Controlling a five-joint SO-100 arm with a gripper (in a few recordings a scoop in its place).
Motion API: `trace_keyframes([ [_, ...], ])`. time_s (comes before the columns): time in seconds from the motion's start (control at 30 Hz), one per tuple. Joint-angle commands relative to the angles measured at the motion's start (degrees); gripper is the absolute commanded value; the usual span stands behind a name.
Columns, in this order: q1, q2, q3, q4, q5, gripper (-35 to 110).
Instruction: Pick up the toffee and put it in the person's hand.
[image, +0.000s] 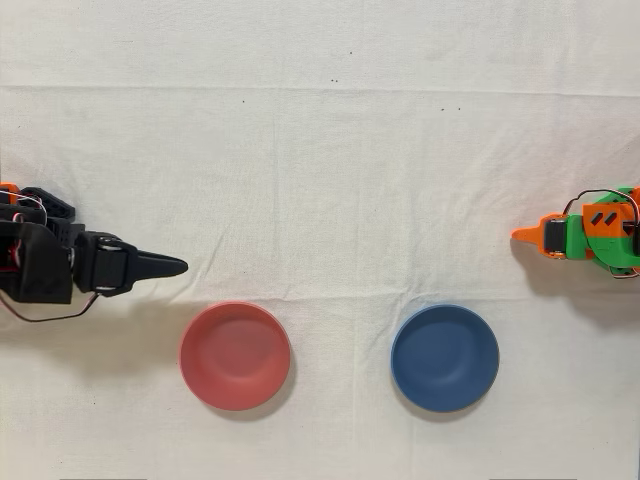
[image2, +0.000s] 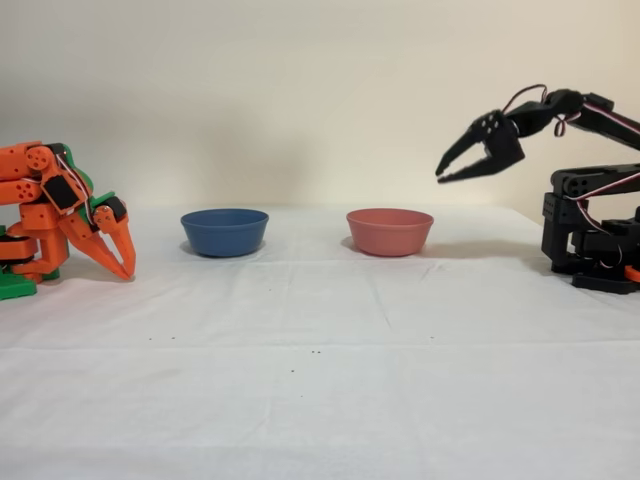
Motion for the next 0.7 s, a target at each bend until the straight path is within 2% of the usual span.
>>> trace_keyframes([
  [0.0, -0.9, 4.1, 4.7, -2.3, 0.5, 0],
  [0.67, -7.1, 15.1, 21.9, -2.7, 1.3, 0],
])
